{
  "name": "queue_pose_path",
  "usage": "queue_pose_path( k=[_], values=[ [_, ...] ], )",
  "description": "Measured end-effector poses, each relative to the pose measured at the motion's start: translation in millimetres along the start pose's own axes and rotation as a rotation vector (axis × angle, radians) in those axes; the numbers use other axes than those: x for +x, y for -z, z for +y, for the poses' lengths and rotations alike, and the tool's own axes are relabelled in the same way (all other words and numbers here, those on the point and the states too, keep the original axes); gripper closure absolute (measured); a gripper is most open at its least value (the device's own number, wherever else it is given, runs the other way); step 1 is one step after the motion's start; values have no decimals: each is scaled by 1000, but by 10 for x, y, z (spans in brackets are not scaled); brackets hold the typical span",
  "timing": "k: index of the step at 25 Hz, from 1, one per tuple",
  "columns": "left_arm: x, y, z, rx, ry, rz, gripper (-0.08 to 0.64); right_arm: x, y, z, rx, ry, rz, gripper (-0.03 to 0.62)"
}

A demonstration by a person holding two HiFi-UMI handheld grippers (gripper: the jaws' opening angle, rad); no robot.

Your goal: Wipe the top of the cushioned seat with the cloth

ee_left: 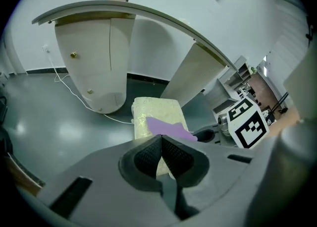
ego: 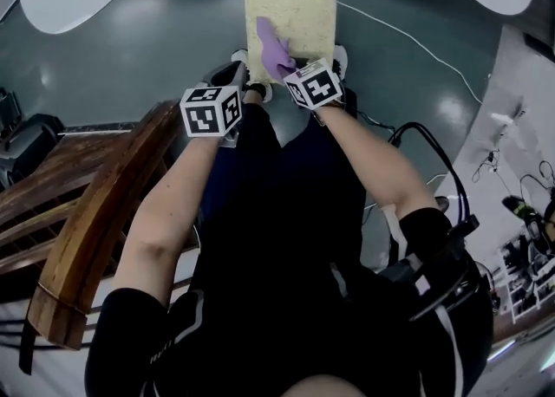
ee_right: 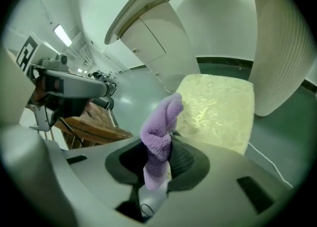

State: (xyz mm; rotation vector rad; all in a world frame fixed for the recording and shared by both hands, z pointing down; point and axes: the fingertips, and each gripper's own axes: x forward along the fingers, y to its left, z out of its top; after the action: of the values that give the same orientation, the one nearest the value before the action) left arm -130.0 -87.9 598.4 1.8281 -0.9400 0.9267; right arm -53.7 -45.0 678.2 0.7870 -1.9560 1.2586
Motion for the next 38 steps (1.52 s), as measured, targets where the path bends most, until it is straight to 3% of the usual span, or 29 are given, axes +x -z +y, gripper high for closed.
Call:
queue_pose_path(
  k=[4,7,13,21,27,38],
  values=[
    [-159,103,311,2,9,-7,557,535,-61,301,22,-3,13,488],
    [-262,263,535,61,-13,15,557,834,-60,423,40,9,26,488],
    [-226,405,694,58,0,23,557,1064,-10,169,53,91,54,486],
    [-58,397,553,30,12,32,557,865,148,-221,148,122,73,476],
    [101,242,280,68,37,37,557,588,349,-568,271,145,48,477],
    [433,58,-170,101,47,39,557,154,653,-1049,337,171,38,474]
  ],
)
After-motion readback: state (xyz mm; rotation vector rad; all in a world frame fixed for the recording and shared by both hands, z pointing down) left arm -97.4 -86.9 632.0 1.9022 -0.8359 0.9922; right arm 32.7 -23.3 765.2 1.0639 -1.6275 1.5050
